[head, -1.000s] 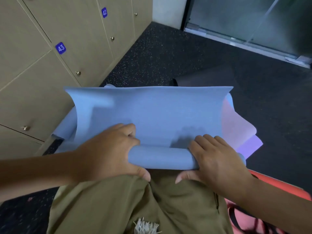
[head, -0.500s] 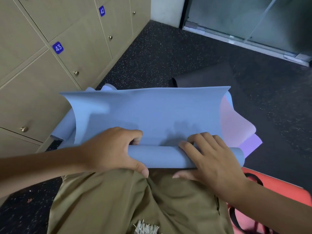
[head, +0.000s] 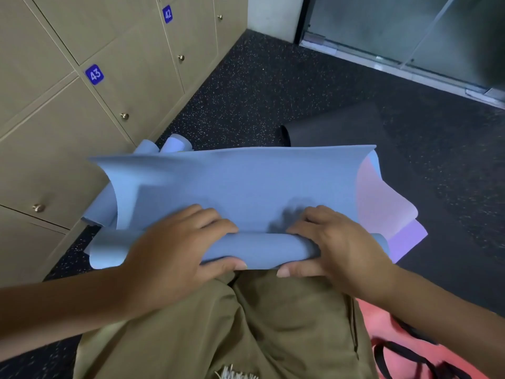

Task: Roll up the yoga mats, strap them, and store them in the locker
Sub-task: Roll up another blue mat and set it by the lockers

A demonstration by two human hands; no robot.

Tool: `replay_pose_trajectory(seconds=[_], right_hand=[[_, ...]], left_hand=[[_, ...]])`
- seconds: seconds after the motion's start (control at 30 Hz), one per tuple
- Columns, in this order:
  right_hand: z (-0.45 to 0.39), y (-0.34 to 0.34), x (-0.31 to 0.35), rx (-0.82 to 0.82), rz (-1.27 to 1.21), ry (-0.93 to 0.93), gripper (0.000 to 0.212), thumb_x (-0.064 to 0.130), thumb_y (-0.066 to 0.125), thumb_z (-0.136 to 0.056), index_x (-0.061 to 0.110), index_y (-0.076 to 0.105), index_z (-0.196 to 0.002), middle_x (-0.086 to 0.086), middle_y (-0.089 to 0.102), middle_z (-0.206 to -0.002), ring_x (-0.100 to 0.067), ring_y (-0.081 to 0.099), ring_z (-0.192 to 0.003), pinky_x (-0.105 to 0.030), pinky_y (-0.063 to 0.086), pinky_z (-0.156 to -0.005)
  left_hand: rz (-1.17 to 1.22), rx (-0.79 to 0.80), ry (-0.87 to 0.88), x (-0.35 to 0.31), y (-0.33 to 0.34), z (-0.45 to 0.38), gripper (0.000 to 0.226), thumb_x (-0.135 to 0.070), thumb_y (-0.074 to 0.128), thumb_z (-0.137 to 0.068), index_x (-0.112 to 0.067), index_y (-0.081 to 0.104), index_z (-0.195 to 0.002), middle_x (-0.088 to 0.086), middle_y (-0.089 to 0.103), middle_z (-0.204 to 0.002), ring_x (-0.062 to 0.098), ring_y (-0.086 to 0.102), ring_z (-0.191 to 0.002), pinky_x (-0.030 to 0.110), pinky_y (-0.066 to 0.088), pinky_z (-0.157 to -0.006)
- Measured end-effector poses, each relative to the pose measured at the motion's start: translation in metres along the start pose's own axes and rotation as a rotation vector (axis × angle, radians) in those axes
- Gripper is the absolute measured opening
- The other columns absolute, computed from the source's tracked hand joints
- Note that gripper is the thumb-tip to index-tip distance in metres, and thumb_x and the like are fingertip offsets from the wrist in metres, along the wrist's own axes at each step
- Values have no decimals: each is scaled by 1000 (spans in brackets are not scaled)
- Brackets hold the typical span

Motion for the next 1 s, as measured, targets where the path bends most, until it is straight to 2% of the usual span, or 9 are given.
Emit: replay_pose_trajectory(seconds=[0.13,0.23,0.33,0.4,0.5,0.6,0.73,0.83,1.0], right_hand=[[-4,-3,0,-39,90,-50,63,82,52,-80,27,69,-105,10,58,-93,-15,50,-85,-29,42,-71],[-2,-1,7,-210,206,-74,60,70,52,-89,17,70,-110,1,62,-97,-23,55,-84,-37,46,-72],[-3,2,8,-260,245,-112,56,64,47,-98,14,71,-106,-3,63,-96,-26,57,-81,-38,45,-70],[-7,1,4,-227,216,-123,57,65,46,-98,15,72,-106,-1,62,-96,-24,56,-81,-35,43,-71],[-15,-5,-3,-121,132,-92,53,68,44,-96,22,70,-106,5,59,-96,-19,57,-84,-30,42,-70],[-30,-11,-10,41,-49,8,51,75,42,-92,31,65,-106,15,56,-99,-9,57,-91,-29,47,-73],[-45,-14,-16,171,-187,47,50,76,46,-88,33,67,-104,16,56,-100,-5,58,-98,-34,51,-86],[-48,-14,-13,162,-128,63,55,77,40,-89,33,69,-105,17,51,-100,-4,53,-100,-33,50,-84],[-36,-4,8,-156,239,23,44,52,36,-104,21,67,-104,2,59,-96,-25,56,-85,-40,48,-72]], left_hand=[[186,125,-81,11,-2,-15,47,-79,50,-86,-38,66,-102,-21,62,-95,1,57,-95,28,45,-85],[329,248,-156,19,-5,-32,44,-76,57,-83,-35,68,-94,-17,67,-90,7,61,-88,32,49,-84],[496,348,-254,25,-4,-43,37,-68,71,-82,-31,72,-87,-12,69,-81,9,62,-75,40,53,-78],[449,284,-235,26,-4,-44,40,-71,69,-81,-32,72,-84,-13,67,-79,6,61,-76,34,51,-76],[233,-3,5,20,-4,-39,36,-61,64,-89,-27,74,-97,-16,61,-92,4,59,-87,24,47,-82],[118,-128,63,15,-2,-30,39,-55,62,-93,-20,76,-103,-12,61,-97,11,60,-88,24,45,-81],[98,-103,-2,18,2,-29,55,-74,63,-81,-24,75,-102,-16,61,-100,9,60,-90,25,46,-80],[149,-61,-43,22,-2,-35,49,-76,65,-78,-31,72,-97,-20,61,-98,2,59,-91,26,47,-81],[384,96,-209,37,-4,-58,47,-78,68,-68,-35,72,-87,-14,67,-89,10,63,-85,27,49,-76]])
Point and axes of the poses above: each hand's wrist, its own z-axis away from the middle knuckle, its own y-axis out of the palm, x = y × z, the point moved 3 cm from there along -z, towards the middle knuckle
